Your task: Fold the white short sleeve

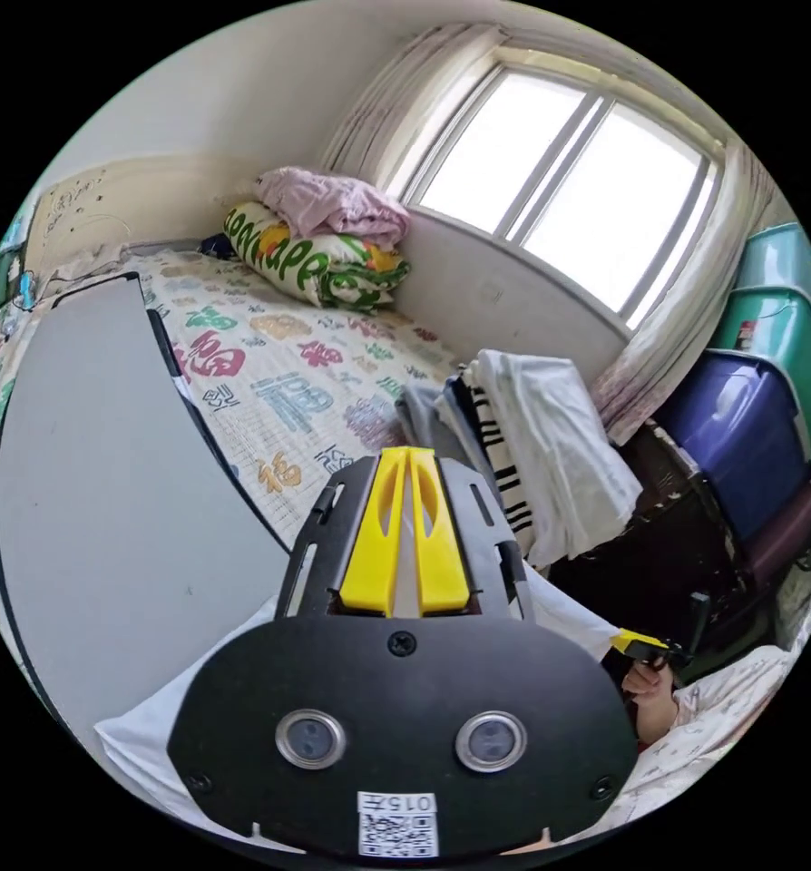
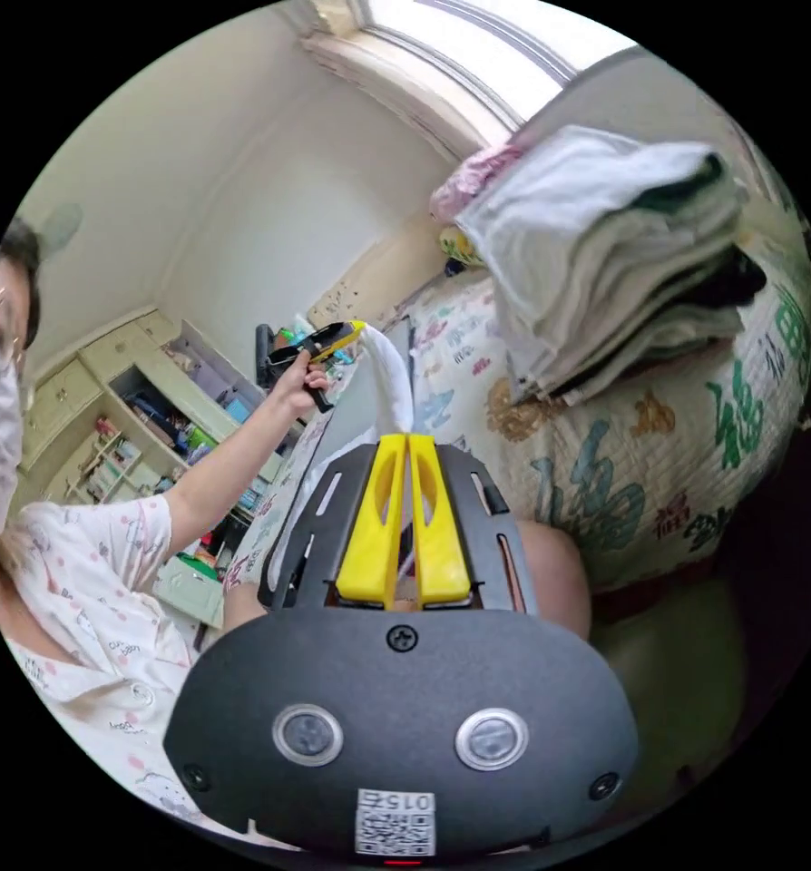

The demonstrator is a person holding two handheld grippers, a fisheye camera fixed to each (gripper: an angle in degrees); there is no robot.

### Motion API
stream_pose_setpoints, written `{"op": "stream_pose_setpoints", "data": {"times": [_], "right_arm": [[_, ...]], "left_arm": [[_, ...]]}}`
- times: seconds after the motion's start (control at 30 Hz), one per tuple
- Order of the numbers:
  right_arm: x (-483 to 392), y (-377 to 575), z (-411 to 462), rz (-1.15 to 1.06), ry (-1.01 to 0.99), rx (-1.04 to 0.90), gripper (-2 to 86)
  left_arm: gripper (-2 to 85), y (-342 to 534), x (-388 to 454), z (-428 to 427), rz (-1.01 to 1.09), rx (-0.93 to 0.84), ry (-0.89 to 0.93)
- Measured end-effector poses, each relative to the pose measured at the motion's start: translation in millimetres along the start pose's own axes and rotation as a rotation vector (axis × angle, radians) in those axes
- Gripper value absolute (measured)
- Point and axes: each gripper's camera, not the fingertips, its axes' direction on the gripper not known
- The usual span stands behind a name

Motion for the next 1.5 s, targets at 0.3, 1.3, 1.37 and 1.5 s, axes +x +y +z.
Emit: {"op": "stream_pose_setpoints", "data": {"times": [0.3, 1.3, 1.37, 1.5], "right_arm": [[-74, 112, 16, -0.476, -0.339, -0.222, -0.2], [96, 496, 224, -0.716, -0.232, -0.889, 1.1], [107, 497, 211, -0.746, -0.218, -0.800, 4.5], [129, 508, 206, -0.911, -0.026, -0.632, 10.6]], "left_arm": [[-0.8, 12, -60, -192, -0.006, 0.069, -0.085], [9.2, 71, -84, -245, -0.269, -0.054, -0.291], [9.2, 61, -82, -239, -0.277, -0.082, -0.316], [8.6, 49, -73, -235, -0.279, -0.097, -0.332]]}}
